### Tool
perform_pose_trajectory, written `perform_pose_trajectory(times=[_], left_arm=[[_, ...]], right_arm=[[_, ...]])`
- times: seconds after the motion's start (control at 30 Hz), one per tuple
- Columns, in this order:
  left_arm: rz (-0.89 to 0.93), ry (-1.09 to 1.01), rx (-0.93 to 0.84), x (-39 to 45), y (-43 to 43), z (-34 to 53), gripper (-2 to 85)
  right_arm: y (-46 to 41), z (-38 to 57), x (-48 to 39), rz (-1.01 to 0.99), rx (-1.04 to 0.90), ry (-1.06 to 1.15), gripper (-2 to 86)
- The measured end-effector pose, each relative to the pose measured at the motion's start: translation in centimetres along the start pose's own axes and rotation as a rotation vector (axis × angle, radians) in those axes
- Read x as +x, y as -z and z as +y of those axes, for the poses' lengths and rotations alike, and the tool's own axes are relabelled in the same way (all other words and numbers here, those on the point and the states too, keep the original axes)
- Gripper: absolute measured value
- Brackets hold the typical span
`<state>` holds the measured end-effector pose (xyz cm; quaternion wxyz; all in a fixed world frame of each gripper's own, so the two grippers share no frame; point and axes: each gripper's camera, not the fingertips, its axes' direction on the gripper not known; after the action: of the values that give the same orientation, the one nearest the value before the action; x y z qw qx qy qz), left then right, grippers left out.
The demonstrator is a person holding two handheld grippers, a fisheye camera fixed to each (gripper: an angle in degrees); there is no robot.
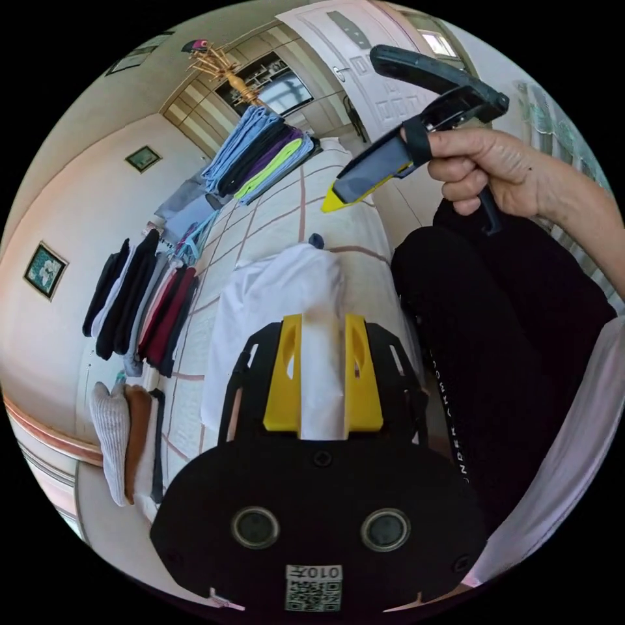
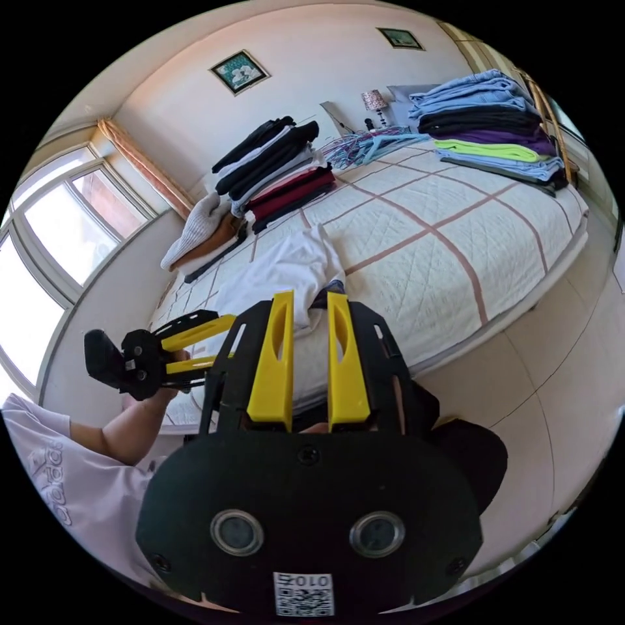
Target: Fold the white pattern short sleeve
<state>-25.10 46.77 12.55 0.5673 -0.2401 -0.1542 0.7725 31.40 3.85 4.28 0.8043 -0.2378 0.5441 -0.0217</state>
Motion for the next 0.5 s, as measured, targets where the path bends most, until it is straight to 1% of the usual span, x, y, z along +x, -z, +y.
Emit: perform_pose_trajectory(times=[0.1,0.17,0.23,0.33,0.37,0.4,0.5], left_arm=[[0.000,-0.019,-0.046,1.0,-2.3,-1.2,7.5],[-0.042,0.011,-0.024,1.0,-2.3,-0.8,6.0],[-0.014,0.056,-0.009,0.1,-1.9,-0.3,4.9],[0.138,0.196,0.023,-3.3,-1.5,0.6,3.5],[0.189,0.239,0.035,-4.6,-1.3,0.9,3.1],[0.206,0.254,0.042,-5.2,-1.1,1.1,3.0],[0.204,0.270,0.067,-6.8,0.0,1.2,2.3]], right_arm=[[2.1,-0.6,1.7,-0.011,0.012,-0.001,9.0],[2.9,-1.0,3.0,-0.032,0.000,-0.008,9.1],[3.2,-1.3,4.5,-0.073,-0.035,-0.014,9.5],[3.2,-1.9,7.8,-0.276,-0.078,-0.079,11.7],[3.2,-2.2,9.2,-0.393,-0.088,-0.111,12.7],[3.1,-2.7,10.3,-0.499,-0.105,-0.141,14.0],[3.1,-4.4,12.0,-0.619,-0.132,-0.181,15.6]])
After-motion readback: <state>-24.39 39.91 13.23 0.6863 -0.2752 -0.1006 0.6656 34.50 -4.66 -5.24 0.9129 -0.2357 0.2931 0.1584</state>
